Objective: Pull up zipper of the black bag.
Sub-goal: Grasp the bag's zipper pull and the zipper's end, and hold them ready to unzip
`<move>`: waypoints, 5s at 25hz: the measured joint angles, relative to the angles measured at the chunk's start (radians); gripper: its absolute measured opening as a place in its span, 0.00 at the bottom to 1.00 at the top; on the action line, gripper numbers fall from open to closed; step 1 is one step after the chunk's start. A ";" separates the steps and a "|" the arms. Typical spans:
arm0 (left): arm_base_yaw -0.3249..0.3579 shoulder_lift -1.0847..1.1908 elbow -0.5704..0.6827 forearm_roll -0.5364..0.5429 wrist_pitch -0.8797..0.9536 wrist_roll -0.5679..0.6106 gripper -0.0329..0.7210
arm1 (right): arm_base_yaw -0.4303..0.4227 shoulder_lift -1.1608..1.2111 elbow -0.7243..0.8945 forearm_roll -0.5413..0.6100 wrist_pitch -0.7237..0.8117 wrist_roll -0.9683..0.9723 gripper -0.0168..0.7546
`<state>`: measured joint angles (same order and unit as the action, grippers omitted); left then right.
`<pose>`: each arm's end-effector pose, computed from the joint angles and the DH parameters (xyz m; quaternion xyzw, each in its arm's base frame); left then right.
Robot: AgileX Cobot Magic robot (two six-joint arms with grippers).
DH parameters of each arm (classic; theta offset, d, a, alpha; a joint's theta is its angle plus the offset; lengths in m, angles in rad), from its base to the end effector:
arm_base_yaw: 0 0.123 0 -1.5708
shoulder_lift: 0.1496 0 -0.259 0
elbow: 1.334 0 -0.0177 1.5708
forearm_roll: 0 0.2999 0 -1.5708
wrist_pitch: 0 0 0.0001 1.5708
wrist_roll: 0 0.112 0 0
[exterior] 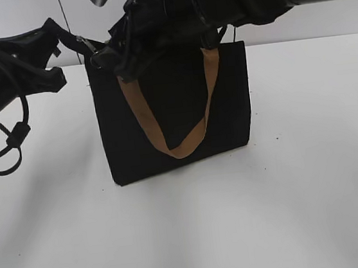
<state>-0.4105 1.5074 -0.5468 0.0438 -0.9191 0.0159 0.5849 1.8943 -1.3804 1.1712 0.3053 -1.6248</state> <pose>0.3105 -0.1394 0.1675 0.1674 0.6704 -0.1441 0.7084 0.3915 0.2965 0.1894 -0.4941 0.7117 0.1494 0.4765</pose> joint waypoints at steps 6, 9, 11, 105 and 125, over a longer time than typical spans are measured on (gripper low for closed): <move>0.000 0.000 0.000 -0.009 -0.018 0.000 0.07 | 0.000 0.001 -0.004 0.000 0.025 0.000 0.48; 0.000 0.000 0.000 -0.013 -0.019 0.000 0.07 | 0.000 0.008 -0.004 0.000 0.041 -0.001 0.48; 0.000 0.000 0.000 -0.013 -0.019 0.000 0.07 | 0.000 0.018 -0.004 0.000 0.043 -0.001 0.48; 0.035 0.117 0.000 -0.074 0.110 0.042 0.06 | 0.030 -0.020 -0.005 -0.188 0.068 0.501 0.08; 0.035 0.117 0.000 -0.019 0.093 0.030 0.06 | 0.030 -0.020 -0.005 -0.187 0.084 0.506 0.09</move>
<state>-0.3757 1.6240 -0.5468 0.0253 -0.8260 0.0461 0.6151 1.8746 -1.3854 0.9843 0.3895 -1.1186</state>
